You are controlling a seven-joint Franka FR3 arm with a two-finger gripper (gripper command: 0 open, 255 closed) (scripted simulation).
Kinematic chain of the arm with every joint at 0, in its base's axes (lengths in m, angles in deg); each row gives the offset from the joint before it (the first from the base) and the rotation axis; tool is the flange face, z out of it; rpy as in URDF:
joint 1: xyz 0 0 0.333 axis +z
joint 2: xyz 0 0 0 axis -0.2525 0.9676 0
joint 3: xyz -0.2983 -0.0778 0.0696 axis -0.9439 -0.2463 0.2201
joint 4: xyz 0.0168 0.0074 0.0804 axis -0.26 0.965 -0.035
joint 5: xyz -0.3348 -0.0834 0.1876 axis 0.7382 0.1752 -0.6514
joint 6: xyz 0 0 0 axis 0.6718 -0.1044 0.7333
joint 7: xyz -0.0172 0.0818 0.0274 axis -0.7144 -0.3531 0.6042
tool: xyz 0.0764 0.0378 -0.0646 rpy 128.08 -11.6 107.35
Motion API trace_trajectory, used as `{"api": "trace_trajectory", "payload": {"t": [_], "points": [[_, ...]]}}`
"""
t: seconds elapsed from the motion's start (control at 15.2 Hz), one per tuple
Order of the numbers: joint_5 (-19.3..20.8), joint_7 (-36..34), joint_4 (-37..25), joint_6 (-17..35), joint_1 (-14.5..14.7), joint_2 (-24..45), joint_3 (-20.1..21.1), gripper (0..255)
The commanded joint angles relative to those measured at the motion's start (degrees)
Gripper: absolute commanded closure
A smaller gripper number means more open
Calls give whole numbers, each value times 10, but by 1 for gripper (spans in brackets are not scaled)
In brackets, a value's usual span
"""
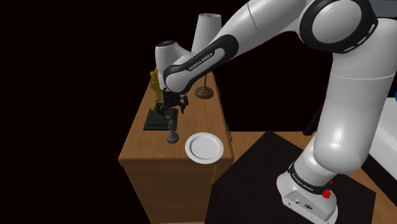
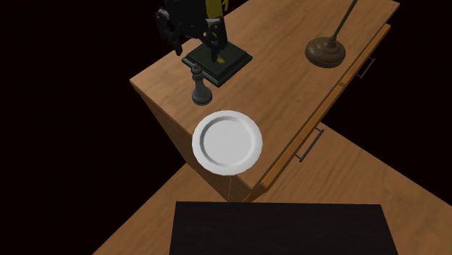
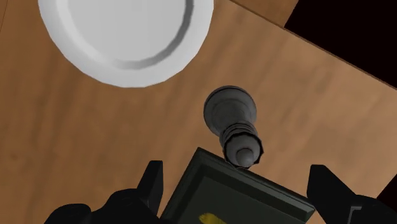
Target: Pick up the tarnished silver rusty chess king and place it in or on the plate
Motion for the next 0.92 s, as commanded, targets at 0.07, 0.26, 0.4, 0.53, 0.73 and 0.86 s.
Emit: {"api": "trace_trajectory", "payload": {"t": [0.07,0.26,0.4,0.53,0.73,0.86], "points": [[13,-25,-32,9,12,43,-7,0],[20,-29,-28,27,14,58,-11,0],[25,-32,-26,38,16,68,-13,0],[28,-34,-25,48,17,76,-15,0],[28,-34,-25,48,17,76,-16,0],[28,-34,-25,48,17,76,-16,0]]}}
